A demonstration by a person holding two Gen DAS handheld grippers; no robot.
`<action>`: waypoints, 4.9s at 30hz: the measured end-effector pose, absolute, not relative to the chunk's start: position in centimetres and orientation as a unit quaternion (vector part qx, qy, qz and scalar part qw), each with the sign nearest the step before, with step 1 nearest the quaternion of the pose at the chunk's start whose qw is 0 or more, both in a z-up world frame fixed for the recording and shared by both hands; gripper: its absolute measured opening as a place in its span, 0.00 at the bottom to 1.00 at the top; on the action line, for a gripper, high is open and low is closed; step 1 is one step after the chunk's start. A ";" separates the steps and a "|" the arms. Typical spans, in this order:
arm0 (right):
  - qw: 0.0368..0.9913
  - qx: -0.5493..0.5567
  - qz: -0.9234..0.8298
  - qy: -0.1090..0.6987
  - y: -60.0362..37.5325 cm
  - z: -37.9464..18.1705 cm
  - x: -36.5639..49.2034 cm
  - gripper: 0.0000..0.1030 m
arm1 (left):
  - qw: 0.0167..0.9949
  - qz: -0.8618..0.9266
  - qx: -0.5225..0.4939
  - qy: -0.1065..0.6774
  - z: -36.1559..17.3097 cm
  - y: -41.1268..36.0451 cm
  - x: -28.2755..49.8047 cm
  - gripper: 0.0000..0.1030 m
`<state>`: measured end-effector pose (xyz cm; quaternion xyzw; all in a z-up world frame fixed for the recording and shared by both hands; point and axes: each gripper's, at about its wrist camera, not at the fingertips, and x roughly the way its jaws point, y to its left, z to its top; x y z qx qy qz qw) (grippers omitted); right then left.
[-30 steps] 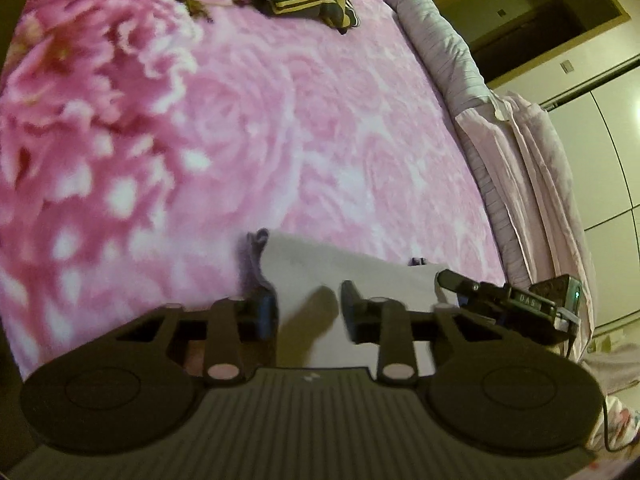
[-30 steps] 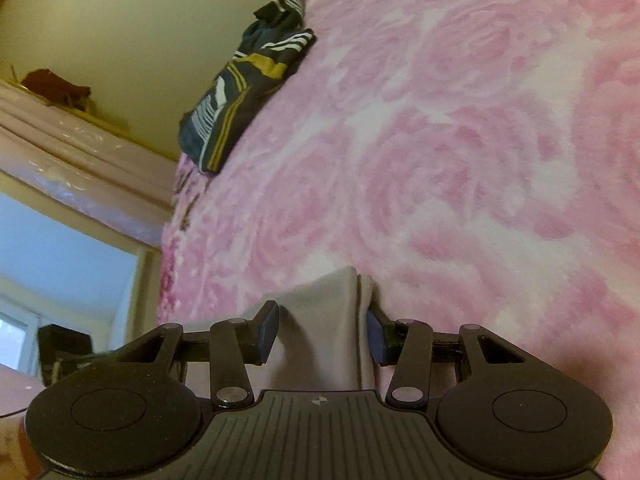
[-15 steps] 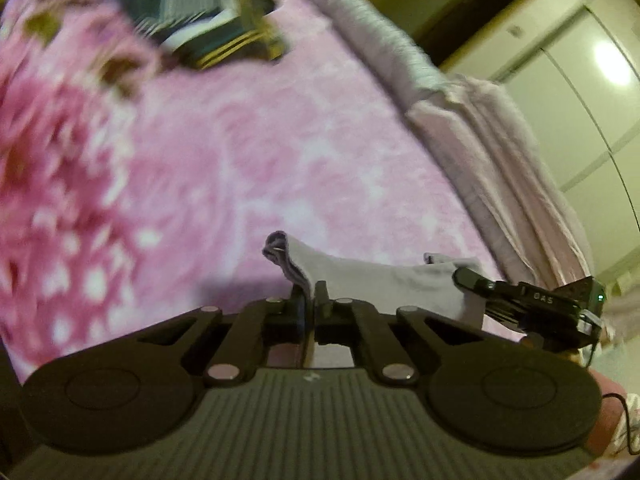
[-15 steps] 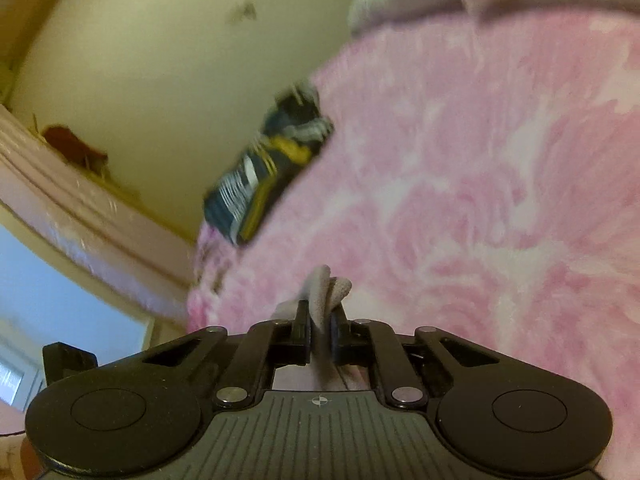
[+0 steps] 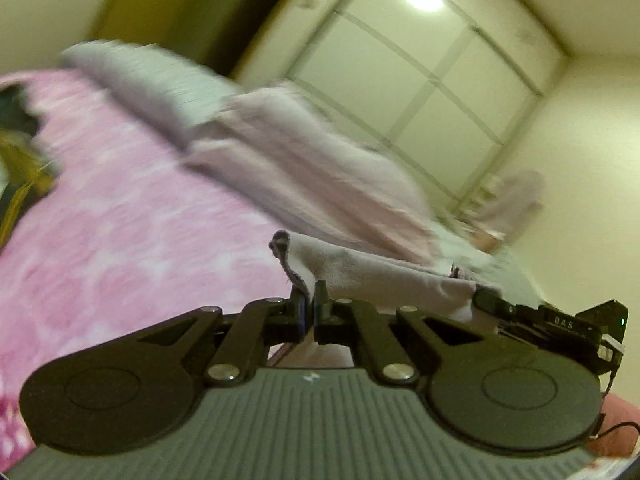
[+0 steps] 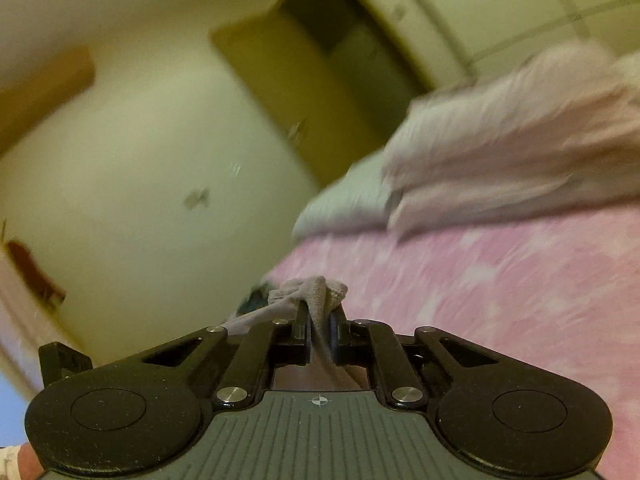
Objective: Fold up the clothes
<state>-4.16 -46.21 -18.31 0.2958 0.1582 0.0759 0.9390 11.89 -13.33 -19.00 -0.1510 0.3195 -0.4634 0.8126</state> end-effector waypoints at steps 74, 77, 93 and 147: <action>0.879 0.310 -0.319 0.169 -115.6 -11.0 -37.0 0.05 | 0.710 -0.610 0.082 0.341 -12.7 -100.9 -26.2 0.01; 0.863 0.312 -0.342 0.202 -116.5 -11.7 -36.1 0.15 | 0.715 -0.599 0.100 0.347 -13.9 -101.8 -26.1 0.03; 0.904 0.138 -0.353 0.197 -97.8 -7.4 -43.4 0.31 | 0.710 -0.615 0.080 0.334 -8.1 -89.0 -28.8 0.23; 0.826 0.251 -0.435 0.258 -73.9 -3.2 -48.4 0.74 | 0.704 -0.625 0.203 0.269 -4.3 -64.8 -37.6 0.99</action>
